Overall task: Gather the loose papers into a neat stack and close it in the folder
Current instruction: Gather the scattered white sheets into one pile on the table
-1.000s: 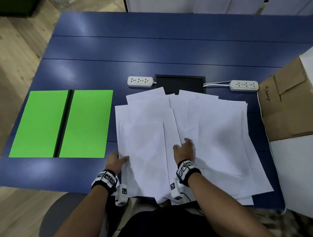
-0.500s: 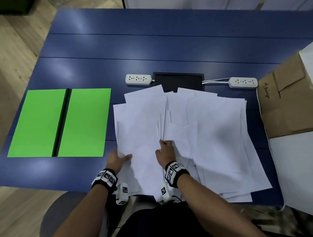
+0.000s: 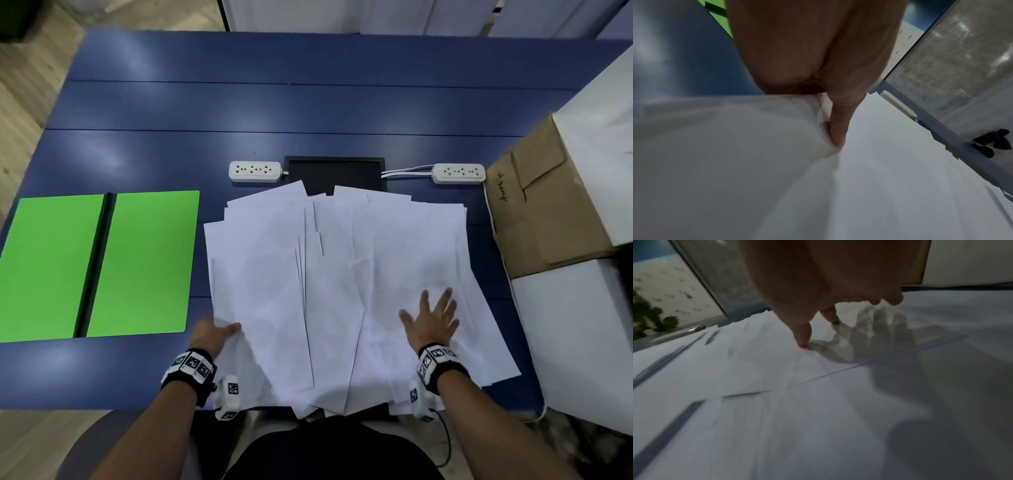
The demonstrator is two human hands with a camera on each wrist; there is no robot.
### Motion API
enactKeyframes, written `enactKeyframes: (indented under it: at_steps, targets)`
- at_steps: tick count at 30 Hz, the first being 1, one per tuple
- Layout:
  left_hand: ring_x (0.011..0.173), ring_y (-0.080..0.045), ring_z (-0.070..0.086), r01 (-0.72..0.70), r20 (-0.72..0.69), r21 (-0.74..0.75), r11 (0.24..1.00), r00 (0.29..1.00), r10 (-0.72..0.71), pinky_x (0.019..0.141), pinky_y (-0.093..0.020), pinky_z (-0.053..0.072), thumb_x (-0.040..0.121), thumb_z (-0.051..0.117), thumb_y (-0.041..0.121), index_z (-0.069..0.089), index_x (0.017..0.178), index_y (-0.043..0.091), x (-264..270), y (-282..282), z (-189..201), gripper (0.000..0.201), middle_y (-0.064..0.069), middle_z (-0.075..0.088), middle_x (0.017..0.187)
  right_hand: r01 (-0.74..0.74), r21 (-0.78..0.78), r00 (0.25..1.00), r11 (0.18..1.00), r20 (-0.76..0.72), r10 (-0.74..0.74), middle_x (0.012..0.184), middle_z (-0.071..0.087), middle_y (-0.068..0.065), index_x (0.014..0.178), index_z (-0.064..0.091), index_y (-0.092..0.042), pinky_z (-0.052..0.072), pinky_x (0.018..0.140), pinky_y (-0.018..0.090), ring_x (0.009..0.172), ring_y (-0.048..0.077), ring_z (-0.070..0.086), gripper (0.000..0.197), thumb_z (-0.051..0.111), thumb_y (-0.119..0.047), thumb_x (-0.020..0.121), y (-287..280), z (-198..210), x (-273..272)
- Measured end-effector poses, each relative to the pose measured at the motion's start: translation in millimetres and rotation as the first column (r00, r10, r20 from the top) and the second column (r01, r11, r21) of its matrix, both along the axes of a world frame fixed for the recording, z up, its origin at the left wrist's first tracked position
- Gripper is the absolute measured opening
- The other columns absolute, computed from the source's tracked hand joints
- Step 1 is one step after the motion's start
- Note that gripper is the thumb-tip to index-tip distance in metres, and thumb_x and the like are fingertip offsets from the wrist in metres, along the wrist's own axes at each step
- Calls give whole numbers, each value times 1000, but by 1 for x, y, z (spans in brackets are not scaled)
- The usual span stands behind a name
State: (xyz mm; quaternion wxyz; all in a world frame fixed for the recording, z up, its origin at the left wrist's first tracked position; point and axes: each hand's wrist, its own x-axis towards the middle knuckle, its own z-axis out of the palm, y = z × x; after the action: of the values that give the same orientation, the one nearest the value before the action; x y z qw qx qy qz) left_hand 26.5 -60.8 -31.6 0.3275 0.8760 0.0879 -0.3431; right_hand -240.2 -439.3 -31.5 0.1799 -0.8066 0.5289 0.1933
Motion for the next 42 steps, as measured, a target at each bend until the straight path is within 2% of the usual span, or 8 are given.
enactKeyframes:
  at_steps: [5, 7, 9, 15, 23, 29, 35, 42]
  targets:
    - [86, -33, 68, 6, -29, -36, 999, 1000, -7, 77, -38, 52, 80, 82, 16, 70, 99, -5, 1, 3, -2, 31, -20, 72, 94, 48, -35, 987, 998, 153, -42, 169, -6, 7, 139, 49, -18, 9, 125, 55, 156, 29, 3, 53, 68, -11, 90, 9, 1, -16]
    - [87, -36, 70, 19, -21, -29, 999, 1000, -19, 76, -39, 53, 79, 82, 16, 70, 98, -5, 2, 4, -2, 30, -21, 73, 94, 198, -49, 956, 979, 230, -181, 168, 8, 10, 133, 53, -13, 13, 124, 56, 155, 28, 11, 48, 71, -17, 89, 0, 6, -13]
    - [88, -37, 70, 26, -17, -27, 999, 1000, -26, 74, -38, 52, 80, 82, 14, 70, 97, -7, 1, 3, -3, 29, -22, 72, 92, 277, -45, 937, 960, 233, -259, 166, 15, 12, 143, 43, -10, 14, 123, 58, 154, 31, 15, 70, 75, -35, 86, -11, 11, -8]
    - [84, -35, 70, 45, -21, -7, 999, 999, -45, 74, -41, 54, 79, 83, 17, 70, 97, -5, 5, 6, -6, 31, -22, 73, 93, 303, -62, 953, 951, 2, -303, 145, 44, 17, 146, 37, -13, 34, 107, 54, 134, 38, 41, 100, 86, -51, 67, -47, 21, 1]
    - [82, -32, 68, 35, -19, -2, 999, 999, -35, 73, -38, 52, 79, 83, 16, 70, 99, -4, 4, 5, -6, 31, -21, 72, 94, 271, 0, 954, 963, 134, -269, 126, 65, 16, 129, 57, -7, 55, 85, 44, 112, 39, 63, 45, 72, -21, 89, -70, 30, -16]
    - [86, -34, 69, 32, -13, -11, 999, 999, -32, 76, -41, 53, 79, 83, 15, 69, 103, -4, 4, 6, -9, 33, -21, 73, 97, 345, 39, 920, 938, 183, -346, 119, 65, 24, 139, 48, -8, 54, 70, 40, 94, 39, 65, 48, 63, -13, 93, -75, 27, -33]
    - [86, -34, 69, 33, -11, -19, 999, 999, -33, 75, -40, 54, 80, 82, 16, 70, 103, -4, 4, 7, -11, 33, -21, 73, 97, 428, 260, 842, 865, 232, -487, 124, 68, 18, 130, 60, 0, 52, 100, 46, 113, 37, 64, 50, 73, -18, 86, -85, 13, -37]
    - [90, -35, 69, 22, 0, -38, 999, 1000, -22, 80, -41, 53, 79, 82, 13, 70, 103, -5, 3, 7, -12, 31, -23, 73, 99, 439, 233, 773, 868, 394, -497, 141, 55, 23, 136, 53, 3, 48, 105, 44, 126, 42, 56, 50, 66, -15, 92, -99, 35, 32]
